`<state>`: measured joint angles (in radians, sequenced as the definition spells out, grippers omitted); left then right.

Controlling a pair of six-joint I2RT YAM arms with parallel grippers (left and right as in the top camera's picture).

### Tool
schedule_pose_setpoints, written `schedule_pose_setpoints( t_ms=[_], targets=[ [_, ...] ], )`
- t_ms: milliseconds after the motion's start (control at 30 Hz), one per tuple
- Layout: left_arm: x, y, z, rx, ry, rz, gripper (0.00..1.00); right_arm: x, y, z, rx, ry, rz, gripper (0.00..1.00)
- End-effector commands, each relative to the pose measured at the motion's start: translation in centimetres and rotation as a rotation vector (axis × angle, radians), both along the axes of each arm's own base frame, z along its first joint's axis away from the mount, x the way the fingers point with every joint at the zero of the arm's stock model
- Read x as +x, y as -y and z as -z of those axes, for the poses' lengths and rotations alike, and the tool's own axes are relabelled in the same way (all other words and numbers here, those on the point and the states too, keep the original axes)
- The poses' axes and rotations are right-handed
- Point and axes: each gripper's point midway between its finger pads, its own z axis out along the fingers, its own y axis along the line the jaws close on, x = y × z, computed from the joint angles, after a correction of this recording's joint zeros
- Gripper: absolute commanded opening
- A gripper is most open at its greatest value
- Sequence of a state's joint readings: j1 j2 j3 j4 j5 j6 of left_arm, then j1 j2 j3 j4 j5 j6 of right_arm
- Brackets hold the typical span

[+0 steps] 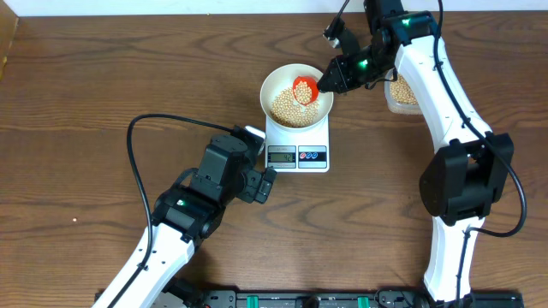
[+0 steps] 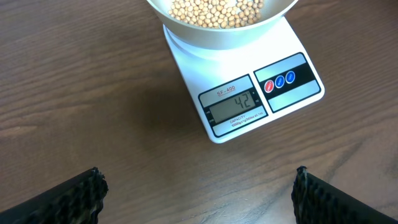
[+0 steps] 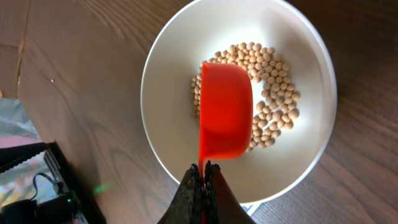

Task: Scoop item into bowl and weigh 50g on scale
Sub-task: 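Tilt the scoop to trickle soybeans into the bowl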

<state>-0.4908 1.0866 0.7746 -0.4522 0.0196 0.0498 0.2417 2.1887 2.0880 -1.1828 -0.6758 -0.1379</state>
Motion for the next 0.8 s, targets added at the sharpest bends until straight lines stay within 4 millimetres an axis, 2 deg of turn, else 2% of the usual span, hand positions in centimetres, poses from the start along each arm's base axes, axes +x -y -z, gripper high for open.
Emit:
schedule_pose_setpoints(
  t_ms=[0,233,433,767],
  targets=[
    [0.25,-0.12,-0.28,0.005,0.007,-0.003,0.97,0.2,-0.37,-2.75,0.023,0.066,0.001,0.01],
    [0.26,-0.11,-0.3,0.005,0.007,-0.003,0.97,0.59,-0.44,-2.89,0.026,0.092,-0.005,0.01],
    [0.26,-0.11,-0.3,0.005,0.007,-0.003,0.97,1.04,0.16,-2.19,-0.044,0.117,0.009,0.01],
    [0.26,-0.11,-0.3,0.005,0.007,-0.003,0.97,0.84,-0.23,-2.19,-0.049,0.146,-0.034,0.01]
  ],
)
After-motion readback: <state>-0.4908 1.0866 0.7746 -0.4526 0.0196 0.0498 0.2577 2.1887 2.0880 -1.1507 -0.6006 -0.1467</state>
